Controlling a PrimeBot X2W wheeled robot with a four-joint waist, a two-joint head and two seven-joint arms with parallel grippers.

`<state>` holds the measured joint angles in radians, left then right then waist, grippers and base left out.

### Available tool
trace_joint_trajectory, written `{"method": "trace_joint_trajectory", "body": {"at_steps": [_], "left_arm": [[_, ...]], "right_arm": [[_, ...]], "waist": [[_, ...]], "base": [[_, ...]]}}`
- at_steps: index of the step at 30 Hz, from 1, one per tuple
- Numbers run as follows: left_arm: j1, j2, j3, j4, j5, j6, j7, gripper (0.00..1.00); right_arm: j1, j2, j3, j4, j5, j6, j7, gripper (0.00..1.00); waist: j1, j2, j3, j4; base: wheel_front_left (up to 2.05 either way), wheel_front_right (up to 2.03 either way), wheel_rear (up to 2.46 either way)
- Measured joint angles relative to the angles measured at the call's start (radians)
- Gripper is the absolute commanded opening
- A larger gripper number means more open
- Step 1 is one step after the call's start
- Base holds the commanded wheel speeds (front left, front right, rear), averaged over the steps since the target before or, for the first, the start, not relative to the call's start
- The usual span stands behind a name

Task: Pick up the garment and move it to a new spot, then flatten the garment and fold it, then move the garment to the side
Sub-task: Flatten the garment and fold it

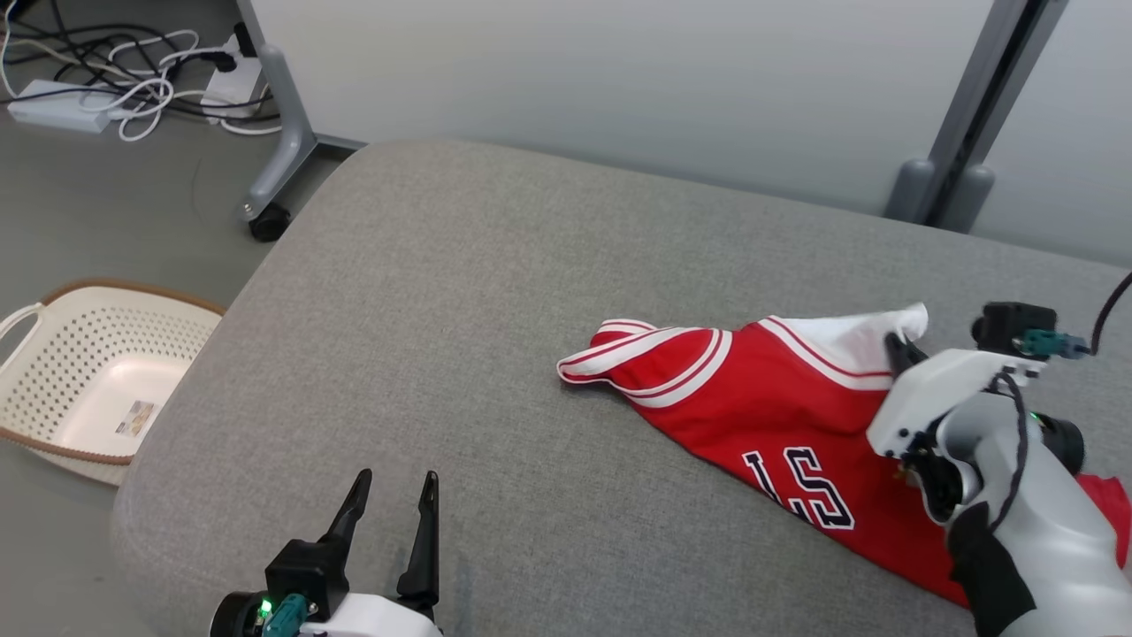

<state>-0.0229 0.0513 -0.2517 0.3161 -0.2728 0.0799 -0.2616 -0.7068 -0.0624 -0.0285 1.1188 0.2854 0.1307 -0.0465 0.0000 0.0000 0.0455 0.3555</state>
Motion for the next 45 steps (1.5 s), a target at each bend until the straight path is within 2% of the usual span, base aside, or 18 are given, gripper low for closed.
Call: {"method": "trace_joint_trajectory", "body": {"at_steps": [4,5,8,11,17,24,33,40,41,42,43,45], "left_arm": [[0.015,0.004,0.0,0.002,0.001,-0.001,0.0,1.0],[0.015,0.004,0.0,0.002,0.001,-0.001,0.0,1.0],[0.018,0.007,0.001,0.002,0.001,-0.001,0.0,1.0],[0.018,0.01,0.001,0.001,0.001,-0.001,0.0,1.0],[0.018,0.014,0.001,-0.001,0.001,0.0,0.0,1.0],[0.018,0.019,0.002,-0.006,0.0,0.002,0.0,1.0],[0.018,0.019,0.004,-0.012,-0.002,0.007,0.0,1.0],[0.019,0.018,0.004,-0.012,-0.004,0.01,0.0,1.0],[0.02,0.018,0.004,-0.012,-0.005,0.01,0.0,1.0],[0.02,0.018,0.004,-0.012,-0.006,0.01,0.0,1.0],[0.021,0.017,0.004,-0.011,-0.006,0.01,0.0,1.0],[0.024,0.017,0.004,-0.011,-0.007,0.011,0.0,1.0]], "right_arm": [[0.047,0.01,0.177,-0.114,0.093,0.0,-0.026,0.0],[0.047,0.01,0.177,-0.114,0.093,0.0,-0.026,0.0],[0.106,0.011,0.348,-0.238,0.207,0.0,-0.024,0.0],[0.153,0.014,0.485,-0.34,0.268,0.0,-0.024,0.0],[0.229,0.014,0.697,-0.442,0.318,0.0,-0.007,0.0],[0.278,0.013,0.841,-0.457,0.347,0.0,-0.017,0.0],[0.309,0.013,1.042,-0.447,0.31,0.0,-0.051,0.0],[0.309,0.014,1.119,-0.421,0.303,0.0,-0.076,0.0],[0.309,0.014,1.121,-0.416,0.303,0.0,-0.081,0.1],[0.309,0.014,1.123,-0.413,0.303,0.0,-0.09,0.43],[0.308,0.014,1.122,-0.411,0.304,0.0,-0.099,1.0],[0.308,0.014,1.116,-0.416,0.31,0.0,-0.117,1.0]], "waist": [[0.0,0.0,-0.026,-0.018],[0.0,0.0,-0.026,-0.018],[0.0,0.0,-0.039,-0.031],[0.0,0.0001,-0.047,-0.04],[0.0,0.0,-0.053,-0.046],[0.0,0.0,-0.053,-0.05],[0.0,0.0,-0.049,-0.068],[0.0,0.0,-0.05,-0.092],[-0.0001,0.0,-0.051,-0.096],[0.0,0.0,-0.052,-0.101],[0.0,0.0,-0.052,-0.105],[0.0,0.0,-0.055,-0.117]], "base": [[0.0,0.0,0.0],[0.0,0.0,0.0],[0.0,0.0,0.0],[0.0,0.0,0.0],[0.0,0.0,0.0],[0.0,0.0,0.0],[0.0,0.0,0.0],[0.0,0.0,0.0],[0.0,0.0,0.0],[0.0,0.0,0.0],[0.0,0.0,0.0],[0.0,0.0,0.0]]}}
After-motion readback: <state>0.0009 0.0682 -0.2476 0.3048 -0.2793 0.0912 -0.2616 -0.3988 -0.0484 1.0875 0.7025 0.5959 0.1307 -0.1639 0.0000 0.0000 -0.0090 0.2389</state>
